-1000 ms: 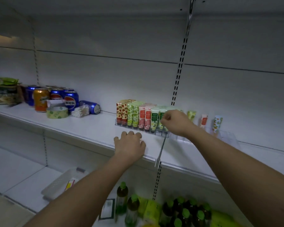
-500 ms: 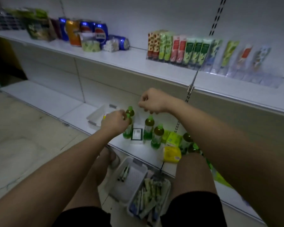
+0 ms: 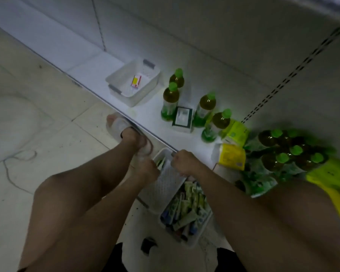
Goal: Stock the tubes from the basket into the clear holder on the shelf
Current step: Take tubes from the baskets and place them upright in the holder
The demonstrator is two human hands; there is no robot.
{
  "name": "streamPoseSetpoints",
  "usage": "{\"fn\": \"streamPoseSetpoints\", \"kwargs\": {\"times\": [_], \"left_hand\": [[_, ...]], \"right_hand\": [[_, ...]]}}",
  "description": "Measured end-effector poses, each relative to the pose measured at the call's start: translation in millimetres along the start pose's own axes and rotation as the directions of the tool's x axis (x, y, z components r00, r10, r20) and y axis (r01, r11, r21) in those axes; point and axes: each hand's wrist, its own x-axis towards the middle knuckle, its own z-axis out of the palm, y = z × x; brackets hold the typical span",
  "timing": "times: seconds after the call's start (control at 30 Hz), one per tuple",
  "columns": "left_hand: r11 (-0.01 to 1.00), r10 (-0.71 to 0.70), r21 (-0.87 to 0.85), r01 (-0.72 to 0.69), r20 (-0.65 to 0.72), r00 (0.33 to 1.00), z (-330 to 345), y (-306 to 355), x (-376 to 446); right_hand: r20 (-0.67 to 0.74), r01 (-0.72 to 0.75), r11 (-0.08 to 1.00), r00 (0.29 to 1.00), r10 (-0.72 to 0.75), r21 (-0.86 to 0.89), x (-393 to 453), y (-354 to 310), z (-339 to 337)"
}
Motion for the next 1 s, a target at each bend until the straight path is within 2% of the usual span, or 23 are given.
{"fn": "streamPoseSetpoints", "kwargs": {"times": [0.07, 0.13, 0.23, 0.43, 0.53, 0.6, 0.63, 0.73, 0.8, 0.87, 1.0], "left_hand": [[0.998, -0.034, -0.051, 0.037, 0.053, 0.998, 25, -16, 26], [0.991, -0.097, -0.086, 0.103, 0.069, 0.993, 49, -31, 49], [0.986, -0.146, -0.078, 0.148, 0.035, 0.989, 82, -45, 77], [0.952, -0.164, -0.278, 0.130, -0.102, 0.981, 134, -55, 112], [0.807, -0.311, -0.561, 0.182, -0.143, 0.939, 147, -54, 117], [0.698, -0.358, -0.679, 0.228, -0.055, 0.932, 156, -58, 121], [0.690, -0.375, -0.674, 0.263, -0.023, 0.927, 157, -58, 121], [0.790, -0.332, -0.528, 0.312, 0.061, 0.941, 152, -59, 115], [0.775, -0.320, -0.535, 0.337, 0.128, 0.939, 145, -59, 108], [0.705, -0.307, -0.602, 0.375, 0.218, 0.926, 132, -59, 100], [0.711, -0.182, -0.654, 0.259, 0.185, 0.966, 88, -47, 80]], "right_hand": [[0.054, -0.008, 1.000, 0.999, 0.008, -0.010, 34, 16, 24], [0.103, -0.098, 0.995, 0.990, 0.098, -0.002, 70, 32, 50], [0.123, -0.198, 0.976, 0.975, 0.187, 0.086, 117, 52, 85], [0.039, -0.285, 0.926, 0.958, 0.284, 0.248, 186, 72, 128], [0.012, -0.287, 0.927, 0.956, 0.292, 0.242, 200, 83, 136], [0.032, -0.291, 0.901, 0.954, 0.297, 0.322, 199, 88, 136], [0.060, -0.315, 0.885, 0.948, 0.314, 0.342, 197, 91, 136], [0.132, -0.346, 0.865, 0.938, 0.320, 0.363, 185, 95, 134], [0.119, -0.307, 0.869, 0.952, 0.283, 0.389, 173, 90, 129], [0.070, -0.254, 0.884, 0.966, 0.247, 0.392, 160, 80, 121], [-0.036, -0.119, 0.900, 0.988, 0.148, 0.419, 128, 55, 89]]}}
